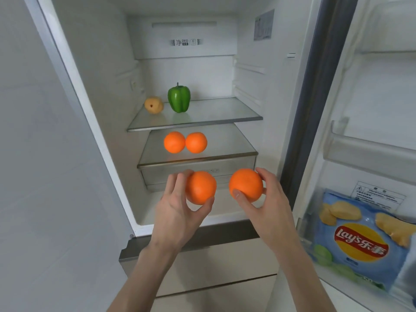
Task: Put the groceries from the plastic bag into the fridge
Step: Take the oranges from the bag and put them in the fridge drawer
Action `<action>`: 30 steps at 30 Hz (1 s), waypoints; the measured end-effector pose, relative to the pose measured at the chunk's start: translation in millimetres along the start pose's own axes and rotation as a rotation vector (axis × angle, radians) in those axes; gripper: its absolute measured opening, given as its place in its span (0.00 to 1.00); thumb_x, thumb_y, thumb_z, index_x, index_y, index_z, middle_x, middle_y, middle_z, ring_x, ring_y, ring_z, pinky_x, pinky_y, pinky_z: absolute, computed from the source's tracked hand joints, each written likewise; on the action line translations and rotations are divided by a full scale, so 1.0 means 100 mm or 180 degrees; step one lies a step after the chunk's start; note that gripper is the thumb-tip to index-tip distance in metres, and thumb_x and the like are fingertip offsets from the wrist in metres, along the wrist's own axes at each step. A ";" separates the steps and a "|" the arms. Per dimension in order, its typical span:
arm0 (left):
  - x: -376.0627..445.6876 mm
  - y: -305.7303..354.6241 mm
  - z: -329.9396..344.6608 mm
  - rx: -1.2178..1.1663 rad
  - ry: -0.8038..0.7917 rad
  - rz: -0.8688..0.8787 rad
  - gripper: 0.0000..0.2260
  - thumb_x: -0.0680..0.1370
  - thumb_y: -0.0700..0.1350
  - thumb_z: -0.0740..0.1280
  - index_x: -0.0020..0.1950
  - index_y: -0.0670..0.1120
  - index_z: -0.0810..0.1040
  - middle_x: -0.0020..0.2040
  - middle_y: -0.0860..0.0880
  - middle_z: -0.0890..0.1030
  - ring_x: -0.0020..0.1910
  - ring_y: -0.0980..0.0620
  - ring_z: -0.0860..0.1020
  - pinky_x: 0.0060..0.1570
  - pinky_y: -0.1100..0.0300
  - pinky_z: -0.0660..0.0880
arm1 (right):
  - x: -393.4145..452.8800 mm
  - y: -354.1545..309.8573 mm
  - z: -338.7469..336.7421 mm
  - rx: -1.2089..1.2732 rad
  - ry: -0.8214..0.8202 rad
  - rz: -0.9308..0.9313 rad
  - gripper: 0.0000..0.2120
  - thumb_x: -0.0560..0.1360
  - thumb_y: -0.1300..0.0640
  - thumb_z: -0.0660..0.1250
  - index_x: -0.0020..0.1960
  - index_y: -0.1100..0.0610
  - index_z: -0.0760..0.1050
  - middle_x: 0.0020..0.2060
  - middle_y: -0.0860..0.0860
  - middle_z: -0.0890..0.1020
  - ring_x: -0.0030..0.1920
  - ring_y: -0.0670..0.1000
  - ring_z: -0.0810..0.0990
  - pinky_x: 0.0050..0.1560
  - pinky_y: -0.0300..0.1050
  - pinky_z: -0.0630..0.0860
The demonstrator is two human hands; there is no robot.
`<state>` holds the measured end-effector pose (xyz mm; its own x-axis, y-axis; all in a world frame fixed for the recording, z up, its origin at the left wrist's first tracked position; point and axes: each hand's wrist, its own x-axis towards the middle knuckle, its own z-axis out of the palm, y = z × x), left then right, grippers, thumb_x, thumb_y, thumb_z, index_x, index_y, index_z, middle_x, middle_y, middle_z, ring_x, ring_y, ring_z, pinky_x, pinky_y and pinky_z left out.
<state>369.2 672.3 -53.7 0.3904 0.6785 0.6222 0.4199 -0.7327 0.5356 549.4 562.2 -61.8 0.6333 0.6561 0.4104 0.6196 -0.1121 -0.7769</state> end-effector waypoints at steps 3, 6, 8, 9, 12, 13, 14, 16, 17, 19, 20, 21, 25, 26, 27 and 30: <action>0.22 -0.06 0.17 -0.0113 -0.0022 0.0031 0.28 0.72 0.55 0.78 0.68 0.56 0.72 0.59 0.59 0.71 0.50 0.59 0.72 0.42 0.75 0.67 | 0.21 0.08 0.10 -0.0008 0.0036 0.0010 0.37 0.71 0.36 0.74 0.74 0.42 0.63 0.70 0.43 0.71 0.63 0.48 0.75 0.59 0.47 0.75; 0.49 -0.16 0.34 -0.0248 -0.0017 0.0133 0.29 0.72 0.53 0.79 0.71 0.56 0.73 0.62 0.57 0.71 0.53 0.59 0.75 0.45 0.69 0.71 | 0.47 0.14 0.21 -0.0030 0.0087 0.0010 0.36 0.71 0.37 0.75 0.74 0.42 0.64 0.70 0.43 0.71 0.64 0.49 0.75 0.58 0.45 0.74; 0.68 -0.23 0.44 -0.0311 -0.0020 0.0193 0.31 0.72 0.53 0.78 0.73 0.57 0.72 0.64 0.57 0.71 0.54 0.58 0.75 0.44 0.70 0.71 | 0.66 0.17 0.28 -0.0037 0.0119 0.0025 0.36 0.72 0.38 0.75 0.74 0.42 0.63 0.70 0.44 0.70 0.64 0.49 0.74 0.58 0.46 0.74; 0.78 -0.27 0.50 -0.0328 -0.0033 0.0206 0.31 0.73 0.54 0.78 0.73 0.56 0.71 0.65 0.57 0.71 0.54 0.57 0.75 0.43 0.69 0.71 | 0.76 0.18 0.31 -0.0029 0.0138 0.0036 0.35 0.72 0.38 0.74 0.74 0.42 0.63 0.70 0.44 0.70 0.64 0.49 0.74 0.58 0.47 0.75; 1.05 -0.37 0.64 -0.0355 -0.0031 0.0244 0.33 0.72 0.54 0.79 0.73 0.54 0.69 0.65 0.56 0.71 0.54 0.55 0.75 0.43 0.65 0.71 | 1.02 0.20 0.38 0.0020 0.0254 0.0041 0.35 0.73 0.38 0.73 0.75 0.43 0.63 0.69 0.46 0.70 0.63 0.50 0.74 0.59 0.48 0.75; 1.14 -0.41 0.69 -0.0365 -0.0027 0.0271 0.33 0.72 0.53 0.79 0.72 0.53 0.69 0.64 0.56 0.72 0.55 0.54 0.76 0.43 0.64 0.71 | 1.09 0.21 0.41 0.0029 0.0301 0.0034 0.35 0.73 0.38 0.73 0.75 0.43 0.63 0.69 0.46 0.71 0.63 0.49 0.74 0.58 0.47 0.74; 1.22 -0.45 0.74 -0.0365 -0.0035 0.0305 0.32 0.71 0.53 0.79 0.71 0.52 0.69 0.63 0.56 0.72 0.55 0.52 0.76 0.44 0.63 0.72 | 1.16 0.21 0.44 0.0048 0.0341 0.0035 0.35 0.73 0.38 0.73 0.75 0.44 0.63 0.69 0.45 0.71 0.63 0.49 0.74 0.58 0.47 0.73; 1.37 -0.51 0.84 -0.0335 -0.0066 0.0383 0.30 0.71 0.53 0.79 0.69 0.52 0.70 0.63 0.56 0.73 0.55 0.49 0.78 0.47 0.55 0.77 | 1.29 0.23 0.48 0.0071 0.0409 0.0034 0.34 0.74 0.38 0.73 0.75 0.44 0.63 0.67 0.43 0.72 0.62 0.47 0.75 0.57 0.47 0.73; 1.43 -0.53 0.89 -0.0283 -0.0077 0.0431 0.30 0.71 0.53 0.79 0.68 0.51 0.70 0.63 0.55 0.74 0.56 0.48 0.78 0.48 0.51 0.79 | 1.35 0.24 0.50 0.0044 0.0448 0.0026 0.34 0.74 0.39 0.73 0.74 0.44 0.63 0.66 0.41 0.72 0.61 0.47 0.75 0.56 0.46 0.73; 1.52 -0.54 0.98 -0.0132 -0.0087 0.0575 0.30 0.71 0.54 0.79 0.68 0.51 0.71 0.63 0.54 0.75 0.57 0.48 0.78 0.49 0.49 0.79 | 1.44 0.26 0.54 -0.0042 0.0560 0.0011 0.31 0.74 0.39 0.73 0.72 0.43 0.65 0.64 0.41 0.74 0.60 0.47 0.77 0.54 0.47 0.75; 1.56 -0.54 1.03 -0.0062 -0.0106 0.0664 0.30 0.71 0.54 0.79 0.68 0.51 0.71 0.63 0.54 0.75 0.59 0.49 0.77 0.50 0.50 0.79 | 1.48 0.26 0.56 -0.0081 0.0630 0.0000 0.31 0.74 0.39 0.73 0.72 0.44 0.66 0.64 0.42 0.74 0.59 0.47 0.77 0.54 0.48 0.76; 1.60 -0.54 1.07 0.0003 -0.0135 0.0748 0.30 0.71 0.54 0.79 0.69 0.51 0.71 0.64 0.54 0.75 0.60 0.49 0.77 0.50 0.51 0.79 | 1.51 0.27 0.58 -0.0122 0.0686 -0.0018 0.30 0.74 0.39 0.73 0.71 0.45 0.66 0.64 0.43 0.75 0.59 0.48 0.77 0.54 0.49 0.77; 1.73 -0.59 1.21 0.0181 -0.0251 0.0878 0.30 0.71 0.53 0.78 0.70 0.51 0.72 0.65 0.53 0.74 0.61 0.48 0.76 0.53 0.53 0.77 | 1.60 0.34 0.66 -0.0187 0.0708 0.0014 0.31 0.75 0.40 0.73 0.73 0.47 0.66 0.65 0.46 0.75 0.60 0.48 0.76 0.56 0.49 0.77; 1.76 -0.61 1.23 0.0205 -0.0262 0.0898 0.30 0.71 0.53 0.78 0.70 0.50 0.72 0.66 0.52 0.74 0.60 0.48 0.76 0.54 0.53 0.76 | 1.62 0.35 0.68 -0.0188 0.0739 0.0018 0.32 0.75 0.40 0.73 0.74 0.47 0.66 0.65 0.47 0.75 0.61 0.49 0.76 0.56 0.49 0.77; 1.78 -0.63 1.26 0.0240 -0.0270 0.0920 0.30 0.71 0.52 0.78 0.70 0.50 0.72 0.66 0.52 0.74 0.60 0.47 0.76 0.54 0.53 0.75 | 1.64 0.36 0.69 -0.0204 0.0781 0.0002 0.31 0.75 0.41 0.73 0.74 0.47 0.66 0.65 0.47 0.74 0.61 0.49 0.76 0.56 0.49 0.77; 1.85 -0.68 1.33 0.0347 -0.0270 0.0974 0.31 0.71 0.51 0.78 0.71 0.49 0.72 0.66 0.50 0.74 0.59 0.45 0.77 0.57 0.52 0.73 | 1.70 0.40 0.72 -0.0263 0.0877 -0.0029 0.31 0.76 0.43 0.73 0.74 0.47 0.66 0.65 0.47 0.73 0.61 0.48 0.75 0.56 0.46 0.76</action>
<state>521.4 854.5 -50.9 0.5769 0.4333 0.6924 0.3562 -0.8963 0.2642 648.9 722.9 -57.0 0.7227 0.4310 0.5403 0.6544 -0.1751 -0.7356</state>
